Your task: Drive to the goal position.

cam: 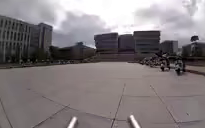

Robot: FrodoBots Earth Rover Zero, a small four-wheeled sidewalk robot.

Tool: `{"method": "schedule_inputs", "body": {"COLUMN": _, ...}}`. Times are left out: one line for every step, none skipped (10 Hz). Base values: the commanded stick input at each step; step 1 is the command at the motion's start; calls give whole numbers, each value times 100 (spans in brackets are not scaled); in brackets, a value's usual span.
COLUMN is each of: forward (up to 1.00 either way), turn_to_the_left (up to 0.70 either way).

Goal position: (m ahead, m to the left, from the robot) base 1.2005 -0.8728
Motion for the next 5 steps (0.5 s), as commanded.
{"method": "schedule_inputs", "body": {"forward": 70, "turn_to_the_left": 4}}
{"method": "schedule_inputs", "body": {"forward": 70, "turn_to_the_left": 4}}
{"method": "schedule_inputs", "body": {"forward": 70, "turn_to_the_left": 4}}
{"method": "schedule_inputs", "body": {"forward": 70, "turn_to_the_left": 4}}
{"method": "schedule_inputs", "body": {"forward": 70, "turn_to_the_left": 4}}
